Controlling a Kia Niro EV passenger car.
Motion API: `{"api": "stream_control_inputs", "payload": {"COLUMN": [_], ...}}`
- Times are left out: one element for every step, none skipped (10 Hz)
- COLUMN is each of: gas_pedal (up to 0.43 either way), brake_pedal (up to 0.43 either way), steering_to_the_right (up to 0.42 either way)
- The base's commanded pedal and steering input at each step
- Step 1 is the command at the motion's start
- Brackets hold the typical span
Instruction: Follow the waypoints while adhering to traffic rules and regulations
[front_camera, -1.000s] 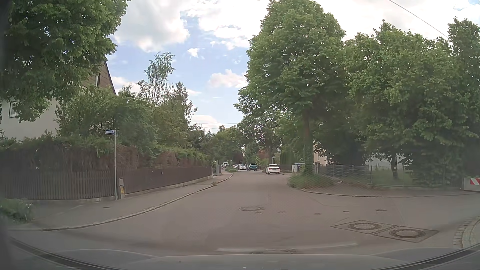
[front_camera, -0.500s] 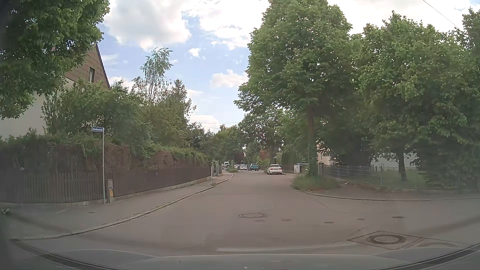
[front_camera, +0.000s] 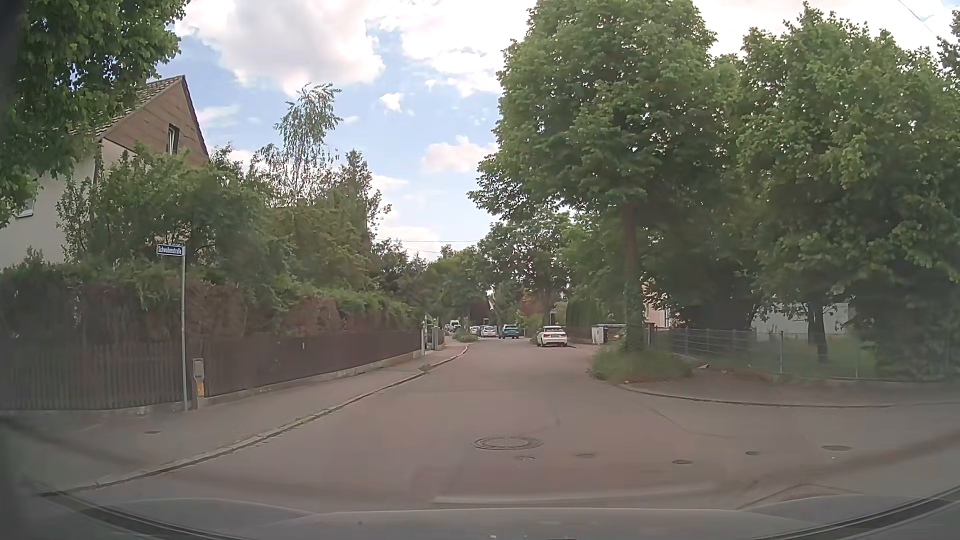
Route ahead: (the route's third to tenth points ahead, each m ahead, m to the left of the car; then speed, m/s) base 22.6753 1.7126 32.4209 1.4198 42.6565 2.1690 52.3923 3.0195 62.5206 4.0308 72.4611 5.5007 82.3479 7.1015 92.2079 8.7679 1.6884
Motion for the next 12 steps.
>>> {"api": "stream_control_inputs", "payload": {"gas_pedal": [0.000, 0.000, 0.000, 0.000, 0.000, 0.000, 0.000, 0.000, 0.000, 0.000, 0.039, 0.047], "brake_pedal": [0.018, 0.018, 0.018, 0.018, 0.024, 0.024, 0.024, 0.018, 0.018, 0.024, 0.024, 0.024], "steering_to_the_right": [0.003, 0.002, 0.002, 0.002, 0.002, 0.002, 0.001, 0.000, -0.002, -0.003, -0.003, -0.005]}}
